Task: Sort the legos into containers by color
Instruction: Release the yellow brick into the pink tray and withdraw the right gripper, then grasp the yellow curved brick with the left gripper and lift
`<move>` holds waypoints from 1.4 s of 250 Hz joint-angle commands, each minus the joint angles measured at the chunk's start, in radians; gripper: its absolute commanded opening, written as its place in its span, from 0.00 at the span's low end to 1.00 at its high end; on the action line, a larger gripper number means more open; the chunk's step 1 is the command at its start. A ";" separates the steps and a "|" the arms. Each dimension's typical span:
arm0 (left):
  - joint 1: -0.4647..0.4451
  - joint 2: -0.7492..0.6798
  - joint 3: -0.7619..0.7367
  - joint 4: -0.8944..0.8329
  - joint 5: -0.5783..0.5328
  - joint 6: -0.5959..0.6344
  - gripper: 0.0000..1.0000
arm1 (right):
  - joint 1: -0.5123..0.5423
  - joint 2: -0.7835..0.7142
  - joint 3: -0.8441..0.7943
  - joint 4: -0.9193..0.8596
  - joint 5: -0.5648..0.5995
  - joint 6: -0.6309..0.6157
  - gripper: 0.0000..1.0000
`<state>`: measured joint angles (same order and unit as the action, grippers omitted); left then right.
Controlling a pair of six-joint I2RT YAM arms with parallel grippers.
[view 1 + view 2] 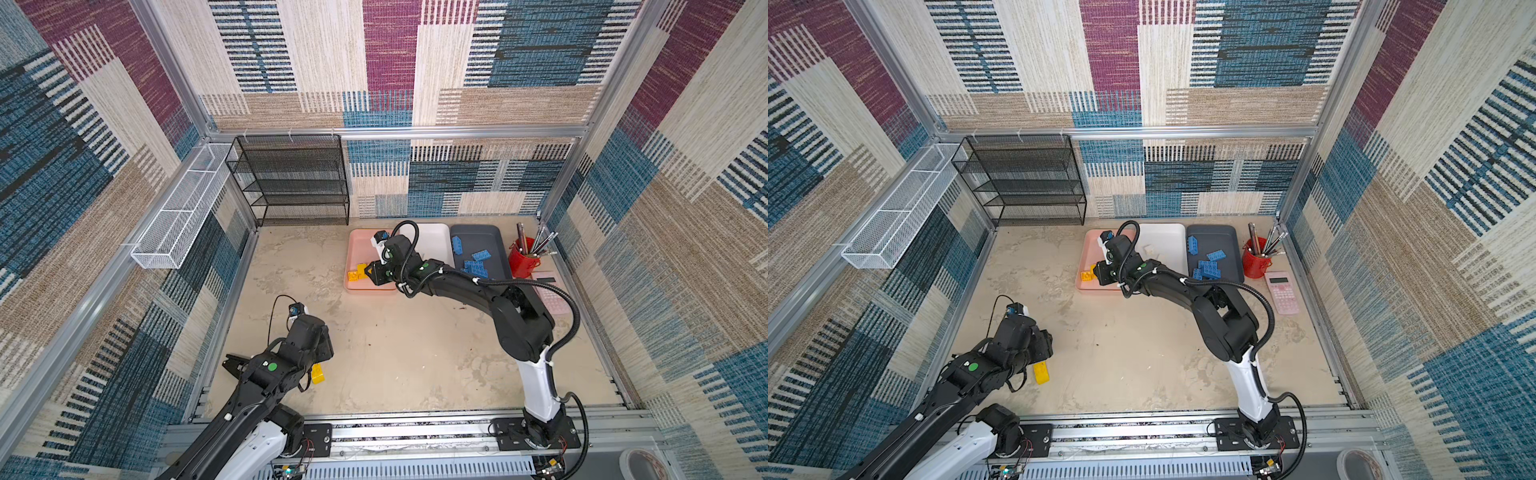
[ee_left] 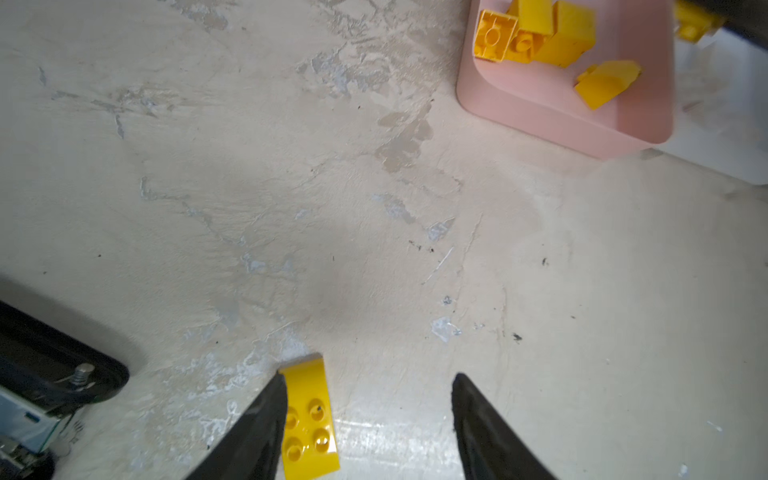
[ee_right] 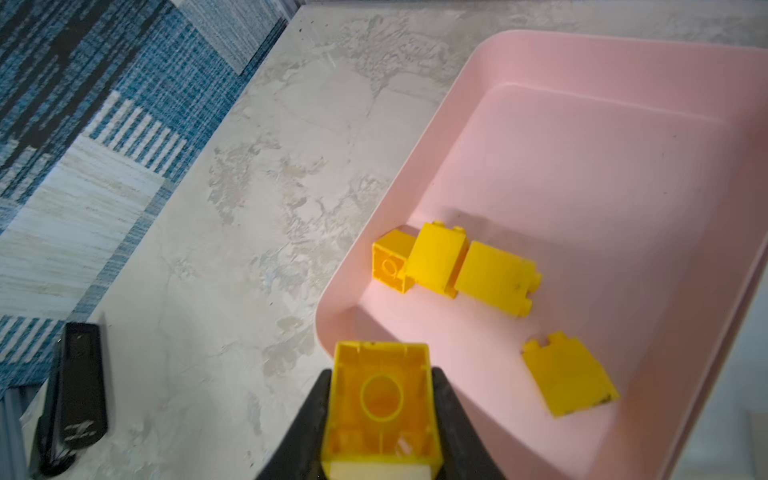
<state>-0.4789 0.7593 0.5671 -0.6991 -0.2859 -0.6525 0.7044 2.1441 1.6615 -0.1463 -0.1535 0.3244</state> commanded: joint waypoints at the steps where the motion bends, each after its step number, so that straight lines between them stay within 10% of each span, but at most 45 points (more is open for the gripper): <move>1: 0.000 0.019 0.004 -0.016 -0.030 -0.046 0.65 | -0.025 0.052 0.072 -0.002 -0.041 -0.012 0.20; 100: 0.000 0.041 0.018 -0.106 -0.050 -0.147 0.70 | -0.077 0.141 0.210 -0.023 -0.100 -0.023 0.63; 350: -0.075 0.280 -0.063 0.005 0.049 -0.308 0.47 | -0.083 -0.624 -0.660 0.300 -0.016 0.014 0.68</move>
<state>-0.5381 1.0096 0.4820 -0.7139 -0.2291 -0.9501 0.6205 1.5681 1.0348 0.1001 -0.2047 0.3325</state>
